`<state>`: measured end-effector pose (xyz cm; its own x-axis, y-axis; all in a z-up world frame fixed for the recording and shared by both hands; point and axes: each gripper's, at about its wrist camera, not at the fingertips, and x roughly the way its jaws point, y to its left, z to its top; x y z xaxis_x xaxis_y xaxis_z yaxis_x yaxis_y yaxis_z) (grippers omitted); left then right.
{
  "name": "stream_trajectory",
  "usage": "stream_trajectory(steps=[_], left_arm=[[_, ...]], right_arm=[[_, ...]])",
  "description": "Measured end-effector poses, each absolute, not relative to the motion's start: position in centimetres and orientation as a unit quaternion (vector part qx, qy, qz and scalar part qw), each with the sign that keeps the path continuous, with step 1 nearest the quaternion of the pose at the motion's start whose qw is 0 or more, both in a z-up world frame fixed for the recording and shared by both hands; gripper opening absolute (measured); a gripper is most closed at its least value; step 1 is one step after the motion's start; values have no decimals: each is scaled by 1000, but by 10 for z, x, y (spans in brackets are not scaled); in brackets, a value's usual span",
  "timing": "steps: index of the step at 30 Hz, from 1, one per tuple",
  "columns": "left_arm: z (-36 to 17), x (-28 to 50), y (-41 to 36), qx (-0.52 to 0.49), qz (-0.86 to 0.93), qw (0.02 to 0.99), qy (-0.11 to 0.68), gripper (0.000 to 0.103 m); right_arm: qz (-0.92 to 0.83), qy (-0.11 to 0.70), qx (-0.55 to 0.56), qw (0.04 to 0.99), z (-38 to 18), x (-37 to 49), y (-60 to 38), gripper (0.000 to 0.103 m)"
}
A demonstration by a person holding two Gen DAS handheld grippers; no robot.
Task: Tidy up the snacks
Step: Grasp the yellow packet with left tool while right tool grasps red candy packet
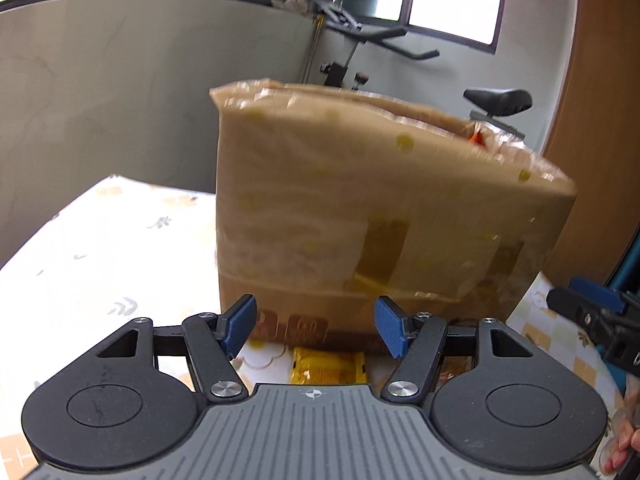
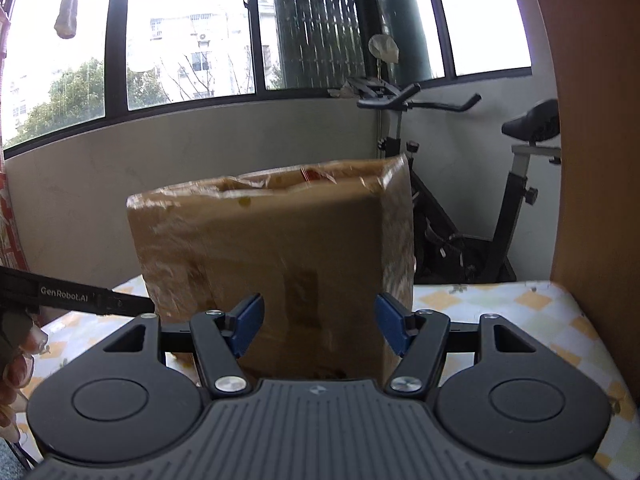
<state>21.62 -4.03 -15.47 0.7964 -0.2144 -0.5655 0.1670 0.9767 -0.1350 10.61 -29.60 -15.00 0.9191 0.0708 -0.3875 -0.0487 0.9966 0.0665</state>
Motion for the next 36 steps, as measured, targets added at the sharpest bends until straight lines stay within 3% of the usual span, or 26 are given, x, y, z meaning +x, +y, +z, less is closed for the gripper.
stream_trajectory(steps=[5,11,19,27,36], left_arm=[[-170,216,-35,-48,-85,942,320,68],[-186,217,-30,-59,-62,933,348,68],[-197,219,-27,-56,-53,927,367,68],[-203,218,-34,-45,-58,922,379,68],[-212,216,-36,-45,-64,917,392,68]], right_arm=[[61,267,11,962,-186,117,-296,66],[109,330,-51,936,-225,128,-277,85],[102,363,-63,924,-241,146,-275,92],[90,386,-71,915,-249,153,-273,92],[99,373,-53,921,-246,147,-279,75]])
